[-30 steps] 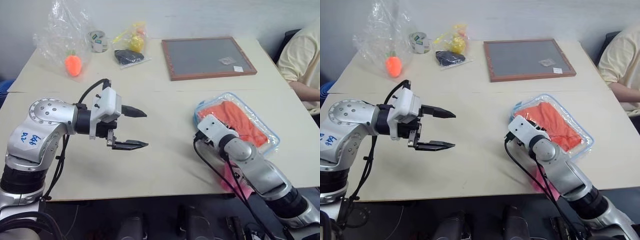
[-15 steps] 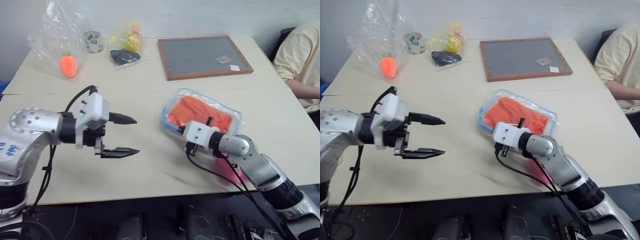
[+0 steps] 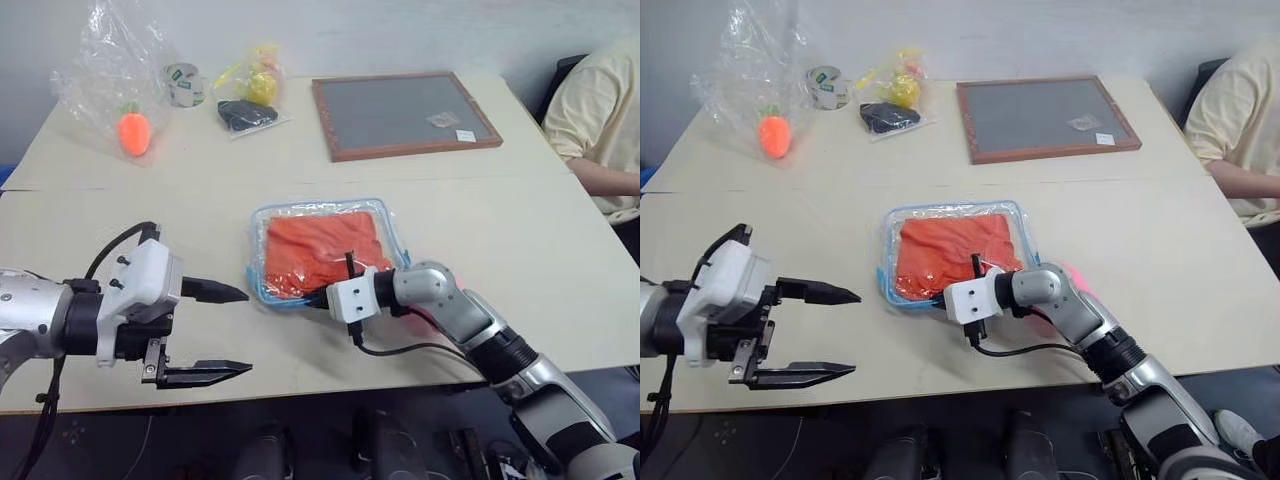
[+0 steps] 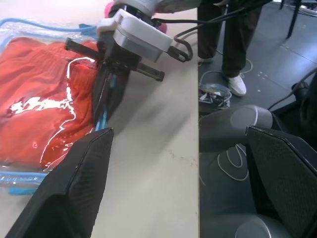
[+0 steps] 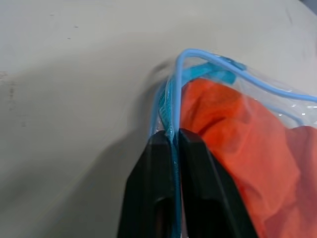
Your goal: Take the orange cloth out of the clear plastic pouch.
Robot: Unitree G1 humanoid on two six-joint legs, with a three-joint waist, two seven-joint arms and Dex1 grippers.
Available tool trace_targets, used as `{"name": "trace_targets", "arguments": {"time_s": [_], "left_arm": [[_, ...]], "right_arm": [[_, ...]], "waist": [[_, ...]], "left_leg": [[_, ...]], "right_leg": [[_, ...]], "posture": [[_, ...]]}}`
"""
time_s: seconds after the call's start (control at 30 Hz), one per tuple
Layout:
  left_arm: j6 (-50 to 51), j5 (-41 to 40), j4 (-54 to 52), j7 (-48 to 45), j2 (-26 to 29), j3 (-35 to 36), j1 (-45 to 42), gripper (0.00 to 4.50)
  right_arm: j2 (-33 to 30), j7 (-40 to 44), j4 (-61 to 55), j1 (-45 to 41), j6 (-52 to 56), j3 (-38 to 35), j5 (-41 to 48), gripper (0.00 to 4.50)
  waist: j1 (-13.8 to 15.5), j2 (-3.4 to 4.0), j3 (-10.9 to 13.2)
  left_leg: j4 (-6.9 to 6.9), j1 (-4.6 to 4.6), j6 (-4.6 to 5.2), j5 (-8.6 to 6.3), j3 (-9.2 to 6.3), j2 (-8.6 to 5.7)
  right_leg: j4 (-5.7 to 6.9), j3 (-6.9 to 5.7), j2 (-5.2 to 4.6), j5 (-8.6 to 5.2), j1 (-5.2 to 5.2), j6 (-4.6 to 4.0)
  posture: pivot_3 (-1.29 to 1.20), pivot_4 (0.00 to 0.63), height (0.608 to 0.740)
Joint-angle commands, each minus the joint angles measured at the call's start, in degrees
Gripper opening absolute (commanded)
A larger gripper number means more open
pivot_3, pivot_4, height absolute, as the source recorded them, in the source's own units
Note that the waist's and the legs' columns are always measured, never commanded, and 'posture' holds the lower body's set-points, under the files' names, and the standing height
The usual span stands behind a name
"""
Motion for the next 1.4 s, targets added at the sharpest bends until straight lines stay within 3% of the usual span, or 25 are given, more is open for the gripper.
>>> {"name": "trace_targets", "arguments": {"time_s": [0.03, 0.2, 0.3, 0.33, 0.6, 0.77, 0.83, 0.97, 1.13, 1.23, 1.4], "left_arm": [[-0.7, -1.1, -1.0, 0.8, 1.2, 2.6, 1.4, 4.50], [-2.9, 0.6, 0.0, 1.5, 1.3, 1.0, 2.1, 4.50], [-4.1, 0.5, 1.0, 1.6, 1.7, -0.9, 0.5, 4.50], [-4.6, 0.6, 1.5, 1.6, 1.9, -1.9, -0.3, 4.50], [-8.0, 0.9, 5.3, 0.2, 2.9, -10.0, -8.1, 4.50], [-8.7, -0.1, 6.4, -0.7, 2.6, -13.1, -11.8, 4.50], [-9.0, 0.0, 6.3, -0.8, 2.3, -13.7, -12.1, 4.50], [-10.0, 1.1, 6.8, -0.5, 1.7, -15.6, -12.8, 4.50], [-10.6, 1.2, 6.8, -0.3, 1.7, -16.0, -12.7, 4.50], [-10.7, 1.2, 6.8, 0.2, 1.6, -16.4, -13.1, 4.50], [-10.7, 1.1, 6.6, 0.5, 1.7, -16.4, -13.2, 4.50]], "right_arm": [[0.6, 1.8, -0.9, -0.5, 0.5, -1.4, 0.8, 1.64], [0.3, 2.7, -4.4, 0.3, 4.8, -2.8, 1.7, 3.42], [0.1, 3.2, -10.5, 0.3, 14.5, -6.7, 6.8, 4.44], [-0.2, 3.5, -13.4, 0.0, 19.7, -8.7, 9.8, 4.48], [-12.1, 6.8, -28.3, -3.5, 52.8, -26.3, 33.1, 4.48], [-30.4, 14.1, -23.8, 7.4, 52.2, -37.1, 32.4, 4.48], [-34.4, 15.7, -21.0, 13.3, 50.1, -39.8, 31.2, 4.48], [-35.3, 16.0, -18.8, 24.8, 50.3, -42.8, 31.9, 4.48], [-30.7, 11.1, -18.3, 26.8, 51.5, -41.2, 32.3, 4.48], [-27.0, 7.5, -16.5, 25.1, 52.7, -40.4, 32.5, 3.93], [-27.0, 8.2, -16.3, 25.7, 52.2, -40.3, 32.5, 2.23]], "waist": [[-0.1, 0.01, 0.0], [0.0, 0.02, 0.0], [0.0, 0.04, 0.0], [0.0, 0.05, 0.0], [0.5, 0.13, 0.1], [2.0, 0.17, 0.1], [2.0, 0.14, 0.1], [1.7, 0.16, 0.1], [1.4, 0.25, 0.1], [1.5, 0.24, 0.1], [2.1, 0.29, 0.1]], "left_leg": [[0.00, 0.01, -0.02, -0.01, 0.01, 0.01], [0.00, 0.04, -0.11, -0.05, 0.02, 0.08], [0.00, 0.04, -0.14, -0.06, 0.02, 0.10], [0.00, 0.03, -0.14, -0.06, 0.03, 0.10], [0.00, -0.01, -0.14, -0.06, 0.07, 0.09], [-0.05, -0.06, -0.11, -0.10, 0.17, 0.01], [-0.06, -0.07, -0.09, -0.11, 0.23, -0.04], [-0.04, 0.02, -0.11, -0.11, 0.35, -0.02], [-0.04, 0.19, -0.25, -0.14, 0.48, 0.10], [-0.01, 0.20, -0.28, -0.15, 0.47, 0.12], [-0.01, 0.18, -0.28, -0.16, 0.47, 0.10]], "right_leg": [[0.00, 0.01, 0.00, -0.01, 0.00, -0.01], [0.06, 0.02, 0.08, -0.06, -0.02, -0.12], [0.09, 0.04, 0.12, -0.07, -0.04, -0.13], [0.10, 0.04, 0.13, -0.07, -0.06, -0.14], [0.15, 0.07, 0.13, -0.09, -0.13, -0.16], [0.09, 0.10, 0.13, -0.09, -0.21, -0.16], [0.03, 0.12, 0.15, -0.09, -0.21, -0.16], [0.11, 0.25, 0.28, -0.08, -0.21, -0.15], [0.21, 0.51, 0.49, -0.09, -0.22, -0.17], [0.21, 0.52, 0.49, -0.09, -0.22, -0.18], [0.18, 0.51, 0.49, -0.09, -0.22, -0.18]], "posture": [[0.00, 0.150, 0.740], [0.00, 0.150, 0.740], [0.00, 0.150, 0.740], [0.00, 0.150, 0.740], [0.00, 0.150, 0.740], [0.00, 0.150, 0.740], [0.00, 0.150, 0.740], [0.00, 0.150, 0.740], [0.00, 0.150, 0.740], [0.00, 0.150, 0.740], [0.00, 0.150, 0.740]]}}
